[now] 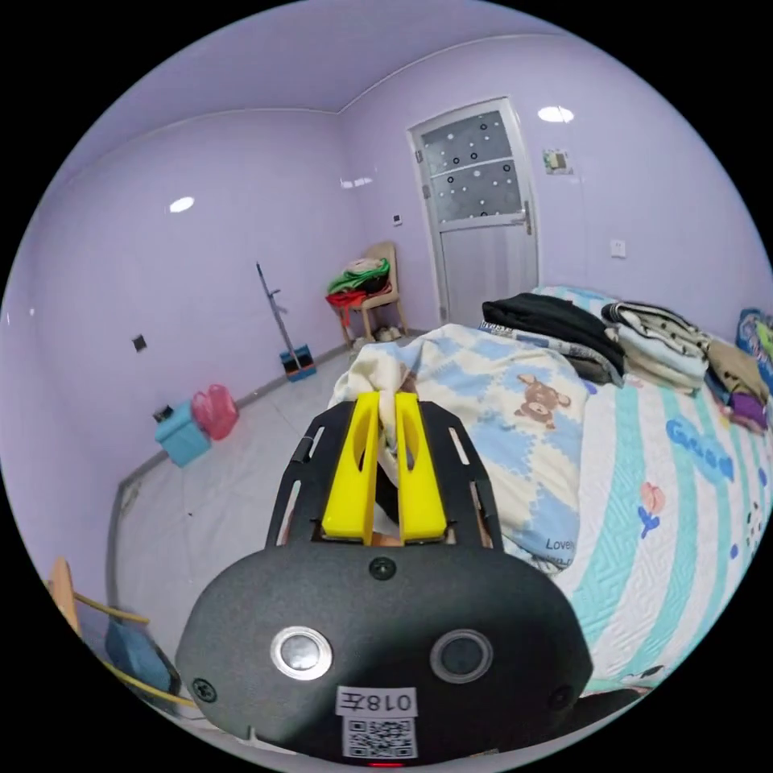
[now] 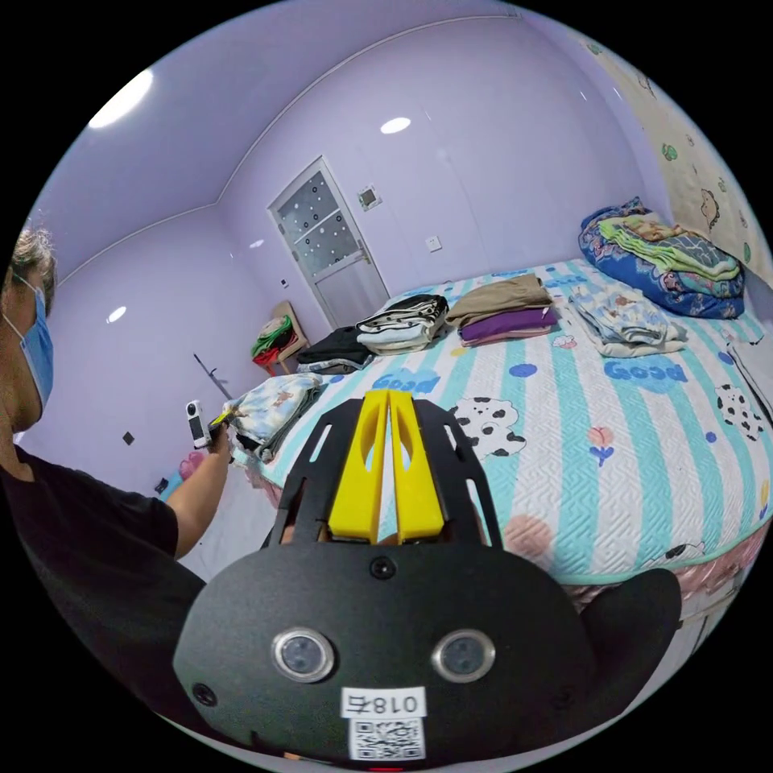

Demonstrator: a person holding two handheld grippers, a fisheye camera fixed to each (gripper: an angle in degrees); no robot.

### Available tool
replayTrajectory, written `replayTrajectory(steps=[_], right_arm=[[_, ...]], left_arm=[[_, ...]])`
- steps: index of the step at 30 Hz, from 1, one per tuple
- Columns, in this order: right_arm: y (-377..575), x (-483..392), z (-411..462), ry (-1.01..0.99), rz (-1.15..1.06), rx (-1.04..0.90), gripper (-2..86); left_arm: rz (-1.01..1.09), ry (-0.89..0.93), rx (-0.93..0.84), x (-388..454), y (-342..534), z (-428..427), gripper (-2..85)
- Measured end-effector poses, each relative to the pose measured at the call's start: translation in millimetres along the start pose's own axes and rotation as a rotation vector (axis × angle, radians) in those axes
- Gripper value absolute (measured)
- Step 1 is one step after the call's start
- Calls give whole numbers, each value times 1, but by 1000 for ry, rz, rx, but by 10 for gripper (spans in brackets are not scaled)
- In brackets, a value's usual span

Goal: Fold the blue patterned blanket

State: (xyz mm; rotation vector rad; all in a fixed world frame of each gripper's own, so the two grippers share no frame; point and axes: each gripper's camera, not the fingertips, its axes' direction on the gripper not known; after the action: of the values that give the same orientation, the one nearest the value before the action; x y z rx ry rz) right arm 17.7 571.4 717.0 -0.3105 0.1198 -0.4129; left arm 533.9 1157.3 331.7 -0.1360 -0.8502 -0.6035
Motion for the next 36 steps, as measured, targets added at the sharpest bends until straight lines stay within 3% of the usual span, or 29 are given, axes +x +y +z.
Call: replayTrajectory(steps=[6, 10, 15, 18, 21, 23, 26, 30, 33, 36], right_arm=[[-5, 20, -9, 12, 52, 37, -7], [-7, 33, -10, 24, 80, 52, -7], [-11, 52, -2, -17, 154, 82, -5], [-12, 63, 2, -17, 185, 82, -5], [-12, 78, 6, 5, 217, 61, -4], [-12, 89, 12, 19, 223, 20, -4], [-9, 106, 25, 70, 219, -46, -1], [-14, 121, 61, 99, 152, -166, 13], [-30, 125, 98, 33, 88, -240, 38], [-53, 117, 140, -27, -11, -301, 61]], left_arm=[[150, -162, -92, 48, -42, -10, 38], [336, -141, 42, 93, -70, -62, 30], [430, 157, 220, 163, -72, -173, 24], [516, 438, 280, 219, -44, -251, 26], [639, 741, 244, 268, -7, -325, 35], [727, 939, 130, 294, 18, -361, 45], [782, 1096, 142, 287, 24, -383, 55], [654, 1225, 151, 247, -24, -372, 66], [460, 1104, 56, 227, -65, -331, 75], [329, 1009, -168, 233, -97, -271, 106]])
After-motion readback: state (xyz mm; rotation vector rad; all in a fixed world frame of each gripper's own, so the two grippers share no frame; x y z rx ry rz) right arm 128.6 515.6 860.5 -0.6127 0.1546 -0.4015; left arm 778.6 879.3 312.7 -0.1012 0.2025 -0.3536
